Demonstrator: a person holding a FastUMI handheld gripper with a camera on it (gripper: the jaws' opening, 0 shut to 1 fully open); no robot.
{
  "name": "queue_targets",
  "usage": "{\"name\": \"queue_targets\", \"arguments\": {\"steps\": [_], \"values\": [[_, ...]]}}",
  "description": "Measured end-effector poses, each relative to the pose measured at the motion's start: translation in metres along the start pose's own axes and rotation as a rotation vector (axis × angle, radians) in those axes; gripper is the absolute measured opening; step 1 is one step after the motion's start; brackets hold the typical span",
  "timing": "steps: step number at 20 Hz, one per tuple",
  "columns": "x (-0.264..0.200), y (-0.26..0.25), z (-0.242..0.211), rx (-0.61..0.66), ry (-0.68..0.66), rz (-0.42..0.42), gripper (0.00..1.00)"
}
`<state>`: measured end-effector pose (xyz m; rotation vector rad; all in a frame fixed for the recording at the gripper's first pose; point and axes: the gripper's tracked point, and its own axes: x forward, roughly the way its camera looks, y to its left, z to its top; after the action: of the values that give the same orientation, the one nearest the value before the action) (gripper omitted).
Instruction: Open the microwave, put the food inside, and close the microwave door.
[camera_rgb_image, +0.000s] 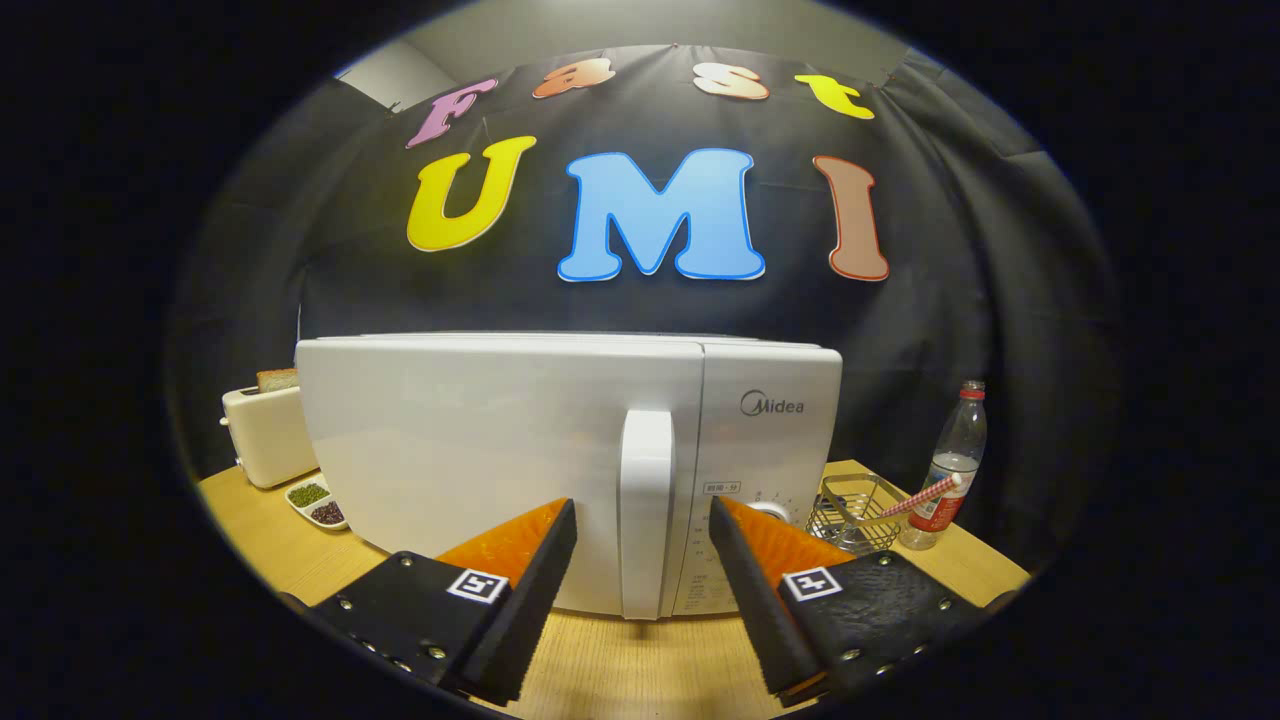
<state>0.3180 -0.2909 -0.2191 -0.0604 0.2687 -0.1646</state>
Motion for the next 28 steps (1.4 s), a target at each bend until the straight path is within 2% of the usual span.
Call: {"name": "queue_targets", "arguments": {"steps": [1,2,7,10,11,12,14,16,17,24,25,28], "values": [[0.001,0.0,-0.001,0.003,0.005,-0.001,0.8],[0.003,0.0,-0.002,0.005,0.005,-0.001,0.79],[0.009,-0.001,-0.004,-0.018,0.005,0.001,0.37],[0.016,0.0,-0.007,-0.032,0.021,-0.007,0.36],[0.008,0.001,-0.004,-0.024,0.028,-0.006,0.3],[0.006,0.001,-0.005,-0.013,0.038,-0.003,0.3],[0.008,0.002,-0.004,0.01,0.046,0.001,0.18],[0.004,0.004,-0.004,-0.016,0.063,-0.008,0.15],[0.007,0.003,-0.006,-0.032,0.074,-0.01,0.08],[0.0,0.001,-0.005,-0.04,0.125,-0.048,0.08],[0.005,0.002,-0.005,-0.033,0.129,-0.047,0.01],[0.002,0.001,-0.006,-0.038,0.129,-0.055,0.01]]}}
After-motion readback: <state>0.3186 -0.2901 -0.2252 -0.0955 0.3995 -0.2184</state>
